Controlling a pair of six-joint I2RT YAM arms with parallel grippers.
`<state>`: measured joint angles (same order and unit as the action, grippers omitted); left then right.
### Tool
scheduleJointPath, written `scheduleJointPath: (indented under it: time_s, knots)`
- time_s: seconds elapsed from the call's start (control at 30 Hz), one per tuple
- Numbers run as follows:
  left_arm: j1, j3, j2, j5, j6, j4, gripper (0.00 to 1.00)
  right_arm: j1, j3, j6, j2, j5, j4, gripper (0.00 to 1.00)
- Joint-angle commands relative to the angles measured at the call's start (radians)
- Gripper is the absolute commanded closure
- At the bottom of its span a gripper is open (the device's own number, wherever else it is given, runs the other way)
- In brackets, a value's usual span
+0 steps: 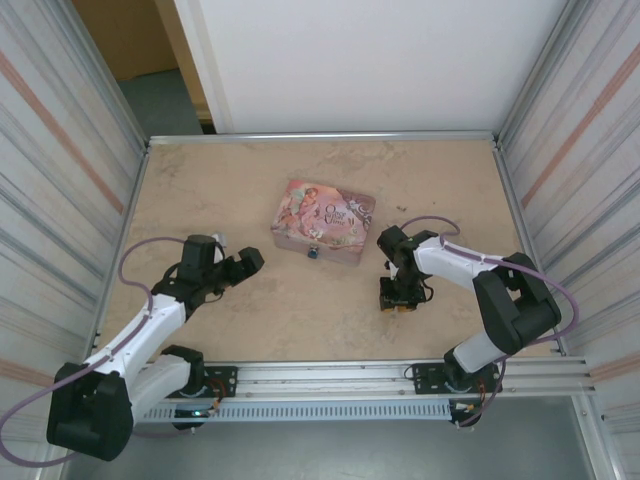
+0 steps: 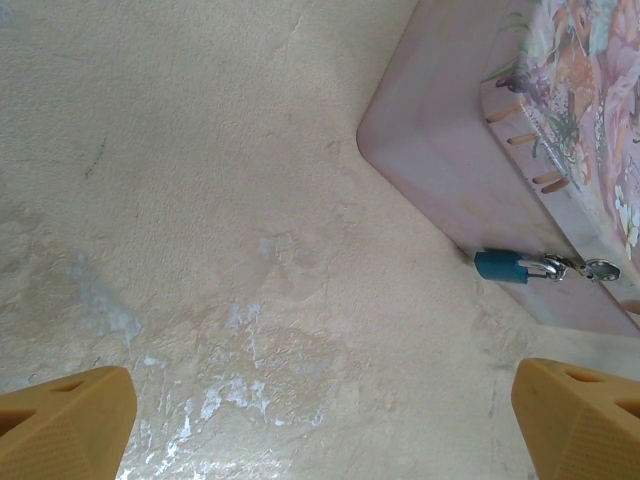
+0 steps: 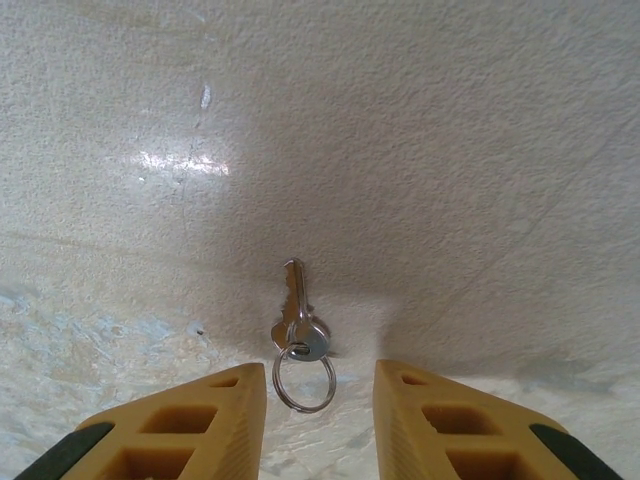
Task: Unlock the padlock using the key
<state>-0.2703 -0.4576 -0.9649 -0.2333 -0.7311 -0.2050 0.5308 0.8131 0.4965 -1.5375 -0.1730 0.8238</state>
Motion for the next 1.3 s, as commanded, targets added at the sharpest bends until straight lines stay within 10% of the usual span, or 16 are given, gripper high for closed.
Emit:
scheduleJointPath:
  time_s: [0.0, 1.27]
  knots:
    - [0.003, 0.005, 0.000, 0.017, -0.005, 0.006, 0.03, 0.008, -0.008, 0.013, -0.014, 0.026, 0.002, 0.69]
    - [0.022, -0.006, 0.097, 0.031, 0.009, -0.059, 0.03, 0.022, -0.024, 0.037, 0.011, 0.030, -0.062, 1.00]
